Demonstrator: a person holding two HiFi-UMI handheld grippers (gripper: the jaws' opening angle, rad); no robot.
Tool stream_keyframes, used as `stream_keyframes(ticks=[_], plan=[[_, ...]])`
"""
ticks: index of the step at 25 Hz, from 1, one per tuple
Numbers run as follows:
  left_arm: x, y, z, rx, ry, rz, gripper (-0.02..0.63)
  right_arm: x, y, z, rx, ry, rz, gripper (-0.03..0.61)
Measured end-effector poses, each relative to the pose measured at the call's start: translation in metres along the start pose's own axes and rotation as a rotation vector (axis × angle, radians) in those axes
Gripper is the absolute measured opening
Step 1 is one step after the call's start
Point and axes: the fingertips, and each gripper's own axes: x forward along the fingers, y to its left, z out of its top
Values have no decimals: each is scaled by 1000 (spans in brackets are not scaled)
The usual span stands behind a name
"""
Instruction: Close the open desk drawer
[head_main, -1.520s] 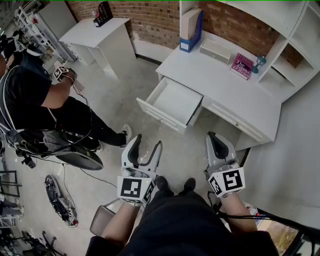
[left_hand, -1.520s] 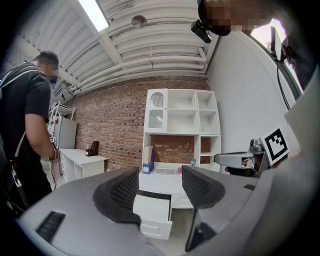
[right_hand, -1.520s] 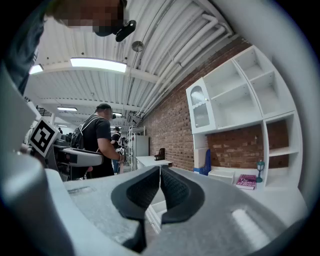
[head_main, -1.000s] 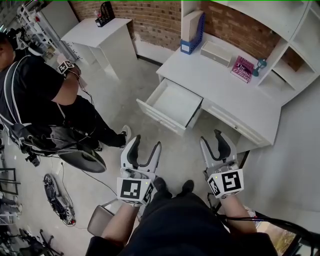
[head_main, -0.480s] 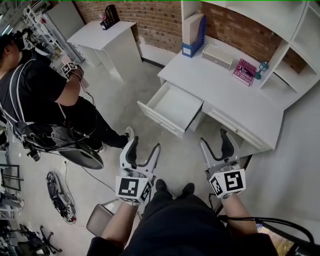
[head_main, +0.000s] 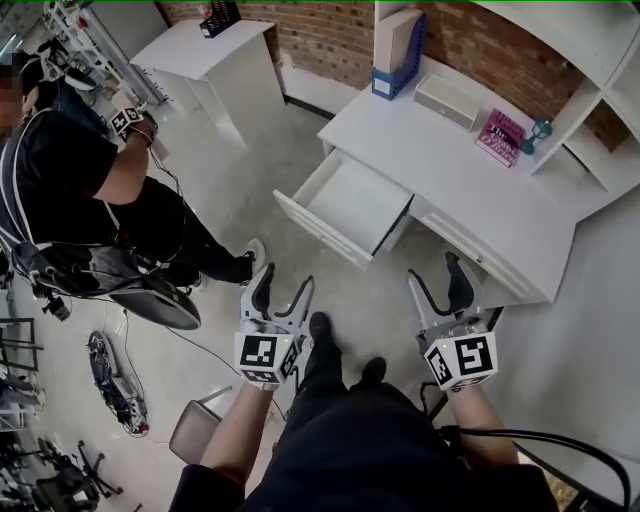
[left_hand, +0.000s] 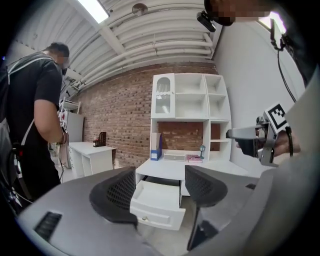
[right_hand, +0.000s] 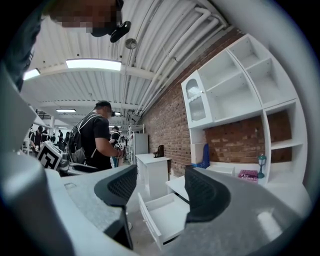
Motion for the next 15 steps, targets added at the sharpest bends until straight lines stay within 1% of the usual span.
stream_keyframes(ticks=[3,5,7,8,10,12,14,15], plan=[[28,23,-40,50,79,-23,304,24,-7,-5,-6,21,-34,295],[50,39,-67,76,143,-59,304,45,-8,-8,-12,41,-54,291],[69,52,-87,83,192,-106,302,66,-7,-8,-25,55,-77,281],[78,58,-96,84,211,-127,294,76,-6,-6,-33,59,-90,261],[95,71,-109,89,239,-162,275,97,-4,-4,-41,62,-119,252],[112,83,-119,94,260,-189,201,115,-3,-4,-48,70,-143,239],[127,92,-129,100,278,-214,171,129,0,-6,-57,84,-164,239],[134,97,-135,102,286,-222,115,135,1,-7,-60,91,-173,239]])
